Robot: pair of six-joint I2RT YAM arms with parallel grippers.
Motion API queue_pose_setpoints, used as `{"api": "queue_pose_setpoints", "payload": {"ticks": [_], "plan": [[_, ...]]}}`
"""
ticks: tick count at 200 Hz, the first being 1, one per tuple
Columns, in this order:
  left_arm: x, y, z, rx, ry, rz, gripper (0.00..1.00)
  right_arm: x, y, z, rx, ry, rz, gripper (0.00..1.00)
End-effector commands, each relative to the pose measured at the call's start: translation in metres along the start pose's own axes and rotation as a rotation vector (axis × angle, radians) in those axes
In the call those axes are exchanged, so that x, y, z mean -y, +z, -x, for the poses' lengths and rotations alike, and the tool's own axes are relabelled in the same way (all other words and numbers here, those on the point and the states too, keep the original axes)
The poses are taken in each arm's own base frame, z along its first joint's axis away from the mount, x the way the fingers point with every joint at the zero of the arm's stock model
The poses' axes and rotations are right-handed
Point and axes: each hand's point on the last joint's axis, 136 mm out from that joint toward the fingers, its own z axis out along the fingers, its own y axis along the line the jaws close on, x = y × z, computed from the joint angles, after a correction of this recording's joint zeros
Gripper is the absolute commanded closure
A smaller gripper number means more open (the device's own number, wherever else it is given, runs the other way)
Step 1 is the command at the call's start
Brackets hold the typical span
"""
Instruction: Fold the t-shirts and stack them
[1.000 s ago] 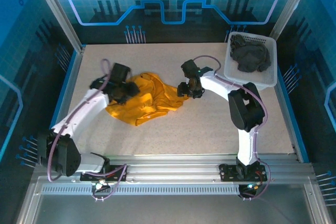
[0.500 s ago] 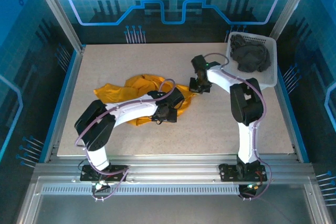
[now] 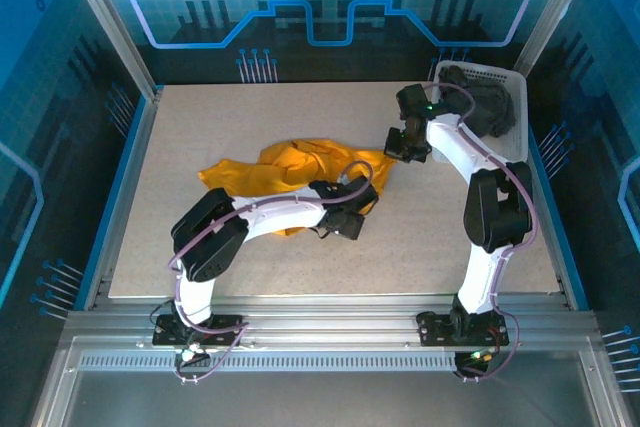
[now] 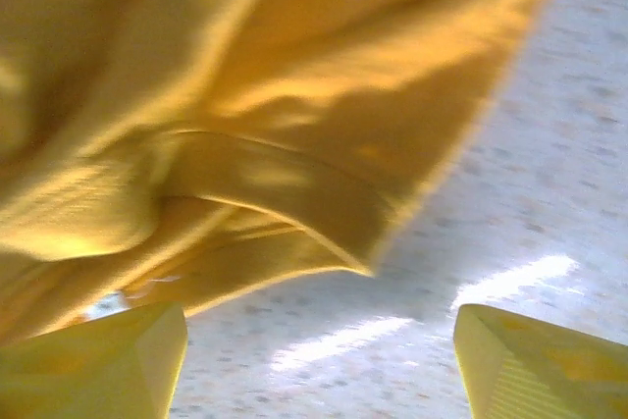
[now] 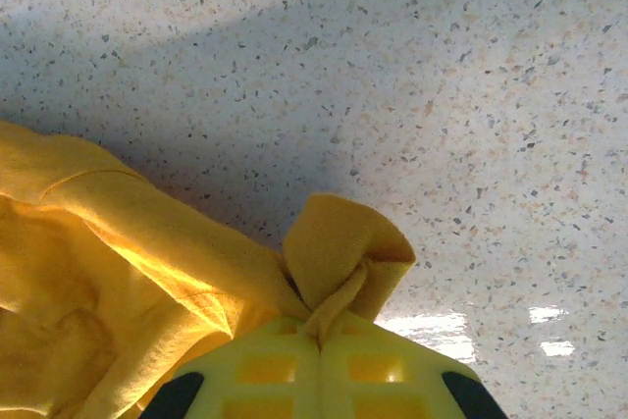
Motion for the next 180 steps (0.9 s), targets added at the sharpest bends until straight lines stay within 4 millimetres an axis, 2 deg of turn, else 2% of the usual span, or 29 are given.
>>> {"api": "queue_pose_setpoints", "payload": {"ticks": [1,11,29,50,58,77,82,110,124,136,148,163,170,180], "plan": [[0.025,0.003,0.007,0.032,0.066,-0.053,0.23,0.006,-0.01,-0.01,-0.035,0.017,0.007,1.0],[0.025,0.009,0.008,0.018,0.091,-0.004,0.22,0.007,-0.011,-0.012,-0.04,0.026,0.007,1.0],[0.002,0.025,0.009,-0.024,0.08,0.177,0.24,0.01,-0.016,-0.019,-0.049,0.04,0.009,1.0],[-0.012,0.038,0.016,-0.02,0.028,0.213,0.32,0.014,-0.025,-0.028,-0.055,0.052,0.012,1.0],[-0.016,0.041,0.019,-0.018,0.019,0.222,0.43,0.016,-0.028,-0.032,-0.059,0.055,0.013,1.0],[-0.031,0.044,0.021,-0.014,0.006,0.257,0.91,0.022,-0.036,-0.043,-0.064,0.062,0.006,1.0],[-0.036,0.039,0.023,-0.001,0.0,0.269,1.0,0.024,-0.037,-0.046,-0.068,0.063,0.004,1.0],[-0.073,0.001,0.019,0.072,-0.088,0.312,1.0,0.029,-0.041,-0.073,-0.101,0.08,0.012,1.0],[-0.099,-0.02,0.005,0.095,-0.155,0.327,1.0,0.026,-0.042,-0.09,-0.119,0.084,0.032,1.0],[-0.125,-0.036,-0.011,0.101,-0.226,0.339,1.0,0.016,-0.042,-0.11,-0.152,0.072,0.06,1.0],[-0.153,-0.048,-0.029,0.102,-0.308,0.353,1.0,-0.006,-0.04,-0.136,-0.196,0.026,0.115,0.89],[-0.186,-0.064,-0.046,0.123,-0.407,0.364,1.0,-0.028,-0.037,-0.166,-0.252,-0.045,0.146,0.7],[-0.198,-0.07,-0.051,0.143,-0.442,0.361,1.0,-0.032,-0.035,-0.172,-0.262,-0.062,0.147,0.62],[-0.213,-0.079,-0.058,0.17,-0.485,0.36,1.0,-0.035,-0.032,-0.171,-0.251,-0.068,0.154,0.52]]}}
